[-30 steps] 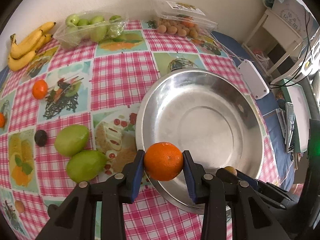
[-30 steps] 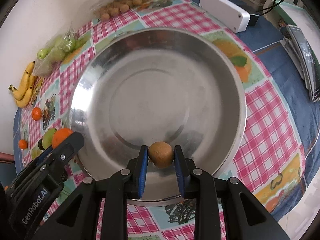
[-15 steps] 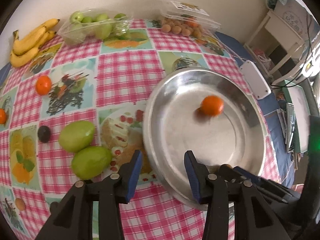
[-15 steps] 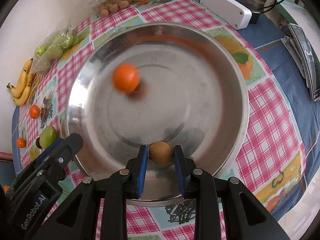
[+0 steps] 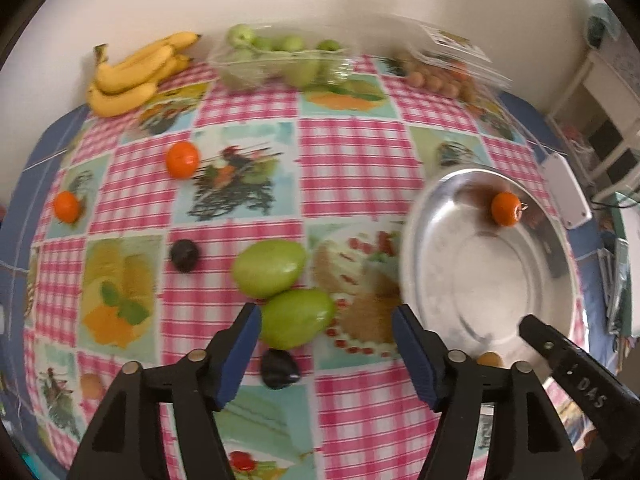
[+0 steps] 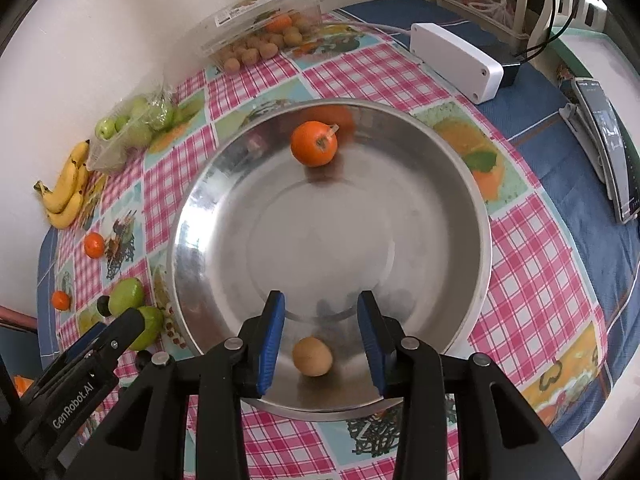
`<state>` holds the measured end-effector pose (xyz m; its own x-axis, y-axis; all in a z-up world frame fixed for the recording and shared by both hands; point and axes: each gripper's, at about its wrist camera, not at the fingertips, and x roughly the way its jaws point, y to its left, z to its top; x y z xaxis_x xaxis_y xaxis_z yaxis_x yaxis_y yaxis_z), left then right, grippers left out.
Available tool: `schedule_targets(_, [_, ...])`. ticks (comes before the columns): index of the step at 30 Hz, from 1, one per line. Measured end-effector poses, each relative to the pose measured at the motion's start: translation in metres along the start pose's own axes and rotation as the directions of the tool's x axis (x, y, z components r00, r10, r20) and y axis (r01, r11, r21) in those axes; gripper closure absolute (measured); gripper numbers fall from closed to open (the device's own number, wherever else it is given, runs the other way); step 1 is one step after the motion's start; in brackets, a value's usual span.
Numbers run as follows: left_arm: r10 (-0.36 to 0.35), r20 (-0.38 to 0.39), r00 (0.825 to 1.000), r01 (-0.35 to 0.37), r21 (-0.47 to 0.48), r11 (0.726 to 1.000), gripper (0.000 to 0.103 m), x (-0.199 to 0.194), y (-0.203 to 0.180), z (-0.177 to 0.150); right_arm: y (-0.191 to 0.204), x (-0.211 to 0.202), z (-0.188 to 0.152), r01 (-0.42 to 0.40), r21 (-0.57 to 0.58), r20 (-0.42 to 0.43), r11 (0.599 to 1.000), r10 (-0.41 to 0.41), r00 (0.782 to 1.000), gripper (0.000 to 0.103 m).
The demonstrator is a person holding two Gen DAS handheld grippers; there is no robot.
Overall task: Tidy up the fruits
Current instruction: 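Withdraw both tools from the bowl toward the dark plums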
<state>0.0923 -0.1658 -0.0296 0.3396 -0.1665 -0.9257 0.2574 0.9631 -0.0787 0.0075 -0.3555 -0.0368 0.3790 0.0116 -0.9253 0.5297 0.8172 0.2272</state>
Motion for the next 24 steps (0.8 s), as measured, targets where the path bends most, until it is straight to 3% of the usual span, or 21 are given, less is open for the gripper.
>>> schedule_targets(5, [0.032, -0.002, 0.999, -0.032, -0.045, 0.998, 0.025, 0.000, 0.015, -0.002, 0.002, 0.000, -0.001, 0.008, -0.012, 0.000, 1.000, -0.008, 1.000, 0.064])
schedule_targets(6, [0.045, -0.004, 0.999, -0.045, -0.052, 0.998, 0.016, 0.001, 0.017, -0.002, 0.002, 0.001, -0.001, 0.011, -0.016, -0.003, 1.000, -0.011, 1.000, 0.064])
schedule_targets(7, [0.055, -0.005, 0.998, -0.056, -0.057, 0.997, 0.007, 0.002, 0.019, -0.002, 0.002, 0.002, -0.001, 0.018, -0.022, -0.010, 1.000, -0.018, 1.000, 0.059])
schedule_targets(9, [0.082, -0.005, 0.997, -0.082, -0.069, 0.994, 0.002, 0.003, 0.024, -0.003, 0.005, 0.005, -0.002, 0.028, -0.033, -0.021, 0.999, -0.029, 0.999, 0.047])
schedule_targets(14, [0.117, -0.002, 0.993, -0.117, -0.092, 0.989, 0.000, 0.005, 0.032, -0.005, 0.011, 0.016, -0.003, 0.049, -0.074, -0.053, 0.996, -0.053, 0.997, 0.035])
schedule_targets(18, [0.126, -0.020, 0.992, -0.128, -0.110, 0.986, 0.000, 0.010, 0.036, -0.006, 0.014, 0.019, -0.006, 0.053, -0.101, -0.069, 0.994, -0.060, 0.996, 0.032])
schedule_targets(20, [0.132, -0.026, 0.991, -0.134, -0.119, 0.984, 0.000, 0.012, 0.039, -0.006, 0.014, 0.020, -0.007, 0.055, -0.111, -0.073, 0.992, -0.064, 0.995, 0.025])
schedule_targets(24, [0.138, -0.029, 0.990, -0.141, -0.134, 0.981, 0.000, 0.013, 0.042, -0.007, 0.017, 0.022, -0.009, 0.058, -0.125, -0.081, 0.990, -0.068, 0.994, 0.025])
